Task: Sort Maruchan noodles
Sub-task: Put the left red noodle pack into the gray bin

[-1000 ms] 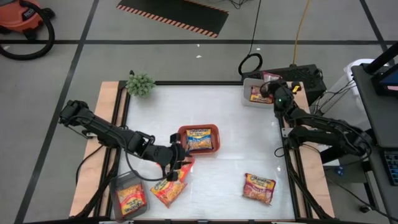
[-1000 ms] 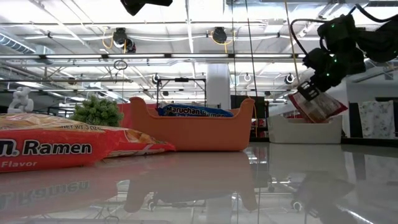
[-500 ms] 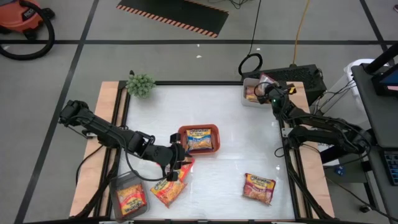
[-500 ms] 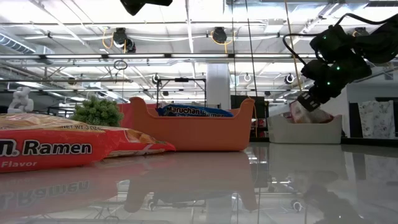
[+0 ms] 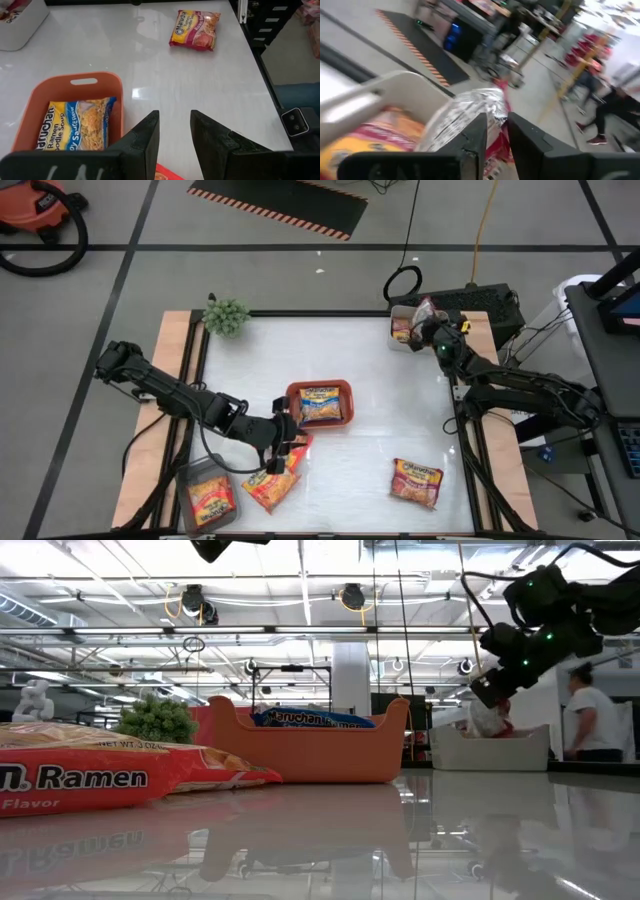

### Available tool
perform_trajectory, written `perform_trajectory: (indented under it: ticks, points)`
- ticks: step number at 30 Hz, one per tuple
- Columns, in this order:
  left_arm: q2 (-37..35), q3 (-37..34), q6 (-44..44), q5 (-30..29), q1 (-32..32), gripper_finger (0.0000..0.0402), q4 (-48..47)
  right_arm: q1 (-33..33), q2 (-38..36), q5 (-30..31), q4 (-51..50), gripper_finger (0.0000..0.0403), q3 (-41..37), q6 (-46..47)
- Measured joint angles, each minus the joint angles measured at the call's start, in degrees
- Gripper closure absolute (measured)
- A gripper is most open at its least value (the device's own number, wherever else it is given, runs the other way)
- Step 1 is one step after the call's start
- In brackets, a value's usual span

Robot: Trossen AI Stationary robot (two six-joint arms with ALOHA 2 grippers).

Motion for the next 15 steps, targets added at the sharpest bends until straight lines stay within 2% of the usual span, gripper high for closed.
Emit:
perform_trajectory:
  ticks: [4, 9, 15]
  points:
    - [0.0, 0.0, 0.0, 0.0, 0.0, 0.0286, 0.0, 1.3, -0.3, -4.3, 0.0, 0.0328, 0.0, 0.0]
    - [0.0, 0.0, 0.0, 0.0, 0.0, 0.0286, 0.0, 1.5, -0.2, -4.3, -0.9, 0.0328, -0.1, 1.9]
    - [0.0, 0.0, 0.0, 0.0, 0.1, 0.0286, 0.0, 1.6, -0.2, -7.3, -1.0, 0.0328, -0.1, 4.9]
